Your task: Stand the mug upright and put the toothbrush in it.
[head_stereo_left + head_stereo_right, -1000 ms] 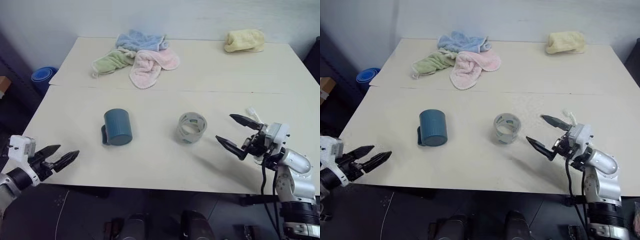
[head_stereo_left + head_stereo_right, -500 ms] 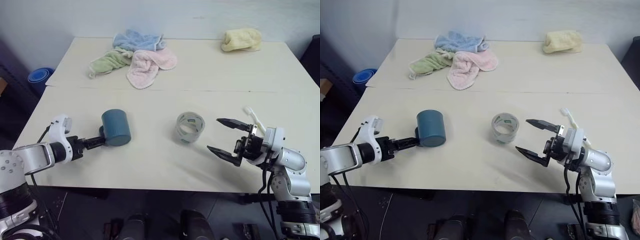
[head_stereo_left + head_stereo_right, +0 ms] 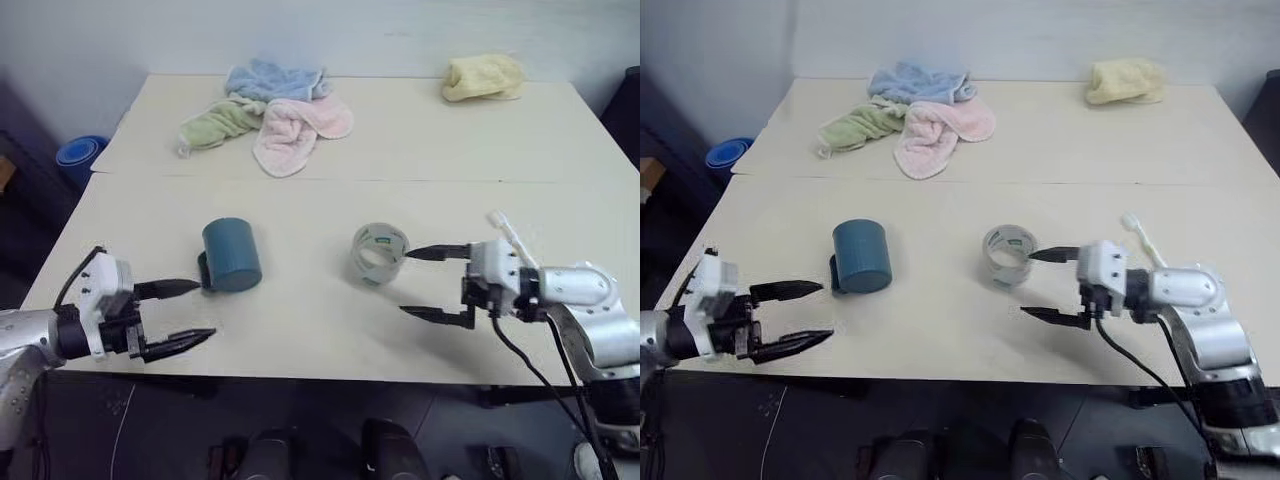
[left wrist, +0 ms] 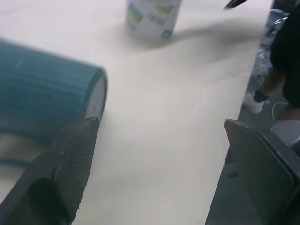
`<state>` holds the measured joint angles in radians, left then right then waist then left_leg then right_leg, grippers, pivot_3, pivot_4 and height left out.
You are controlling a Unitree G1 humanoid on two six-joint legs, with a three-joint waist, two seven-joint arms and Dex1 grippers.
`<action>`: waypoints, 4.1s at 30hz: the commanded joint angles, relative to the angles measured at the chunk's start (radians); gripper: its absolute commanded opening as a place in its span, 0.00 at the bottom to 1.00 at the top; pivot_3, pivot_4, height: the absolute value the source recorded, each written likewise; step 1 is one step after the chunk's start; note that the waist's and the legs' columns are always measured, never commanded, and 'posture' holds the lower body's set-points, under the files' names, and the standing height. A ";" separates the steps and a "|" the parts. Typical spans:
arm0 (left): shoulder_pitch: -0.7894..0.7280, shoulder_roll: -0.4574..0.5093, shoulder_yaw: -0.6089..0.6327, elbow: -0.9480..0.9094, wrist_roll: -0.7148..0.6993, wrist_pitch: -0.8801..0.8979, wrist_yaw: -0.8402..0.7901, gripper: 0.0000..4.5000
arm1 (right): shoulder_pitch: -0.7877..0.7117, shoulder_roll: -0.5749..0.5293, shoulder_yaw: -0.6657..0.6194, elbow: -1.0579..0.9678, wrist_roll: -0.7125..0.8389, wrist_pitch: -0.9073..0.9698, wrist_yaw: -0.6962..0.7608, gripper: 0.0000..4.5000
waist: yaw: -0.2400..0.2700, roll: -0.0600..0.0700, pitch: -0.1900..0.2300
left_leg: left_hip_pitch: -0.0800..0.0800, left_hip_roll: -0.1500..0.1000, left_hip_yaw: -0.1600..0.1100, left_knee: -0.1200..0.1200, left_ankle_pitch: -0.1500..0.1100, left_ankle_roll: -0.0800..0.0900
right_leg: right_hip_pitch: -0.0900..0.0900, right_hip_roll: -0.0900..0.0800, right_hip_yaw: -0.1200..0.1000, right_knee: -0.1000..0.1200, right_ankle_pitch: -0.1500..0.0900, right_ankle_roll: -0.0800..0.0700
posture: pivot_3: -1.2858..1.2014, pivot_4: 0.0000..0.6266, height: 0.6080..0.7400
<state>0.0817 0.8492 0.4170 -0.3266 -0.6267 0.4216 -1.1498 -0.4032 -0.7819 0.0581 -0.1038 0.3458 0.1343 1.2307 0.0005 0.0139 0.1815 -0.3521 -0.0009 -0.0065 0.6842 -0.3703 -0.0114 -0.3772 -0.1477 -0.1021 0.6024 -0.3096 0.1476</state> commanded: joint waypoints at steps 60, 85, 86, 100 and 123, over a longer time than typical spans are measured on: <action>0.060 -0.162 0.064 0.015 -0.007 -0.139 0.207 1.00 | -0.499 -0.405 -0.196 1.246 -0.237 -0.339 0.165 1.00 | -0.030 0.007 0.006 | -0.001 0.000 0.000 0.000 0.000 0.001 | 0.000 -0.001 -0.003 0.001 0.001 0.002 | 0.52 0.24 1.00; -0.155 -0.124 0.358 -0.043 -0.392 0.957 0.955 1.00 | 0.107 0.175 -0.235 0.156 0.167 -0.350 0.103 1.00 | 0.014 0.000 0.005 | 0.001 -0.001 -0.012 0.004 -0.001 0.000 | 0.002 -0.001 0.000 0.009 0.002 0.003 | 0.52 0.24 1.00; -0.217 -0.149 0.341 -0.038 -0.373 1.015 1.013 1.00 | 0.108 0.175 -0.232 0.152 0.165 -0.347 0.093 1.00 | 0.009 0.000 0.005 | 0.001 -0.001 -0.012 0.004 -0.001 0.000 | 0.001 -0.001 0.000 0.010 0.002 0.003 | 0.52 0.24 1.00; -0.621 -0.309 0.013 0.222 -0.046 1.125 1.205 1.00 | 0.175 0.168 -0.251 0.018 0.184 -0.280 -0.020 1.00 | 0.003 0.000 0.004 | 0.002 -0.002 -0.008 0.005 0.000 -0.001 | 0.002 0.000 -0.001 0.011 0.002 0.003 | 0.52 0.24 1.00; -0.689 -0.336 -0.243 0.420 0.125 1.037 0.995 0.13 | 0.244 0.147 -0.298 0.049 0.190 -0.310 -0.026 1.00 | 0.028 0.016 -0.006 | 0.002 -0.004 -0.008 0.009 0.001 -0.001 | 0.005 -0.001 0.000 0.012 0.002 0.003 | 0.52 0.24 1.00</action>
<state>-0.6510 0.5451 0.2216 0.0313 -0.5050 1.4343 -0.1234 -0.1643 -0.6249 -0.2053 -0.0436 0.5197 -0.1545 1.2056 0.0284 0.0300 0.1752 -0.3497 -0.0048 -0.0142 0.6934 -0.3694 -0.0122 -0.3724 -0.1492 -0.1020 0.6147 -0.3080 0.1506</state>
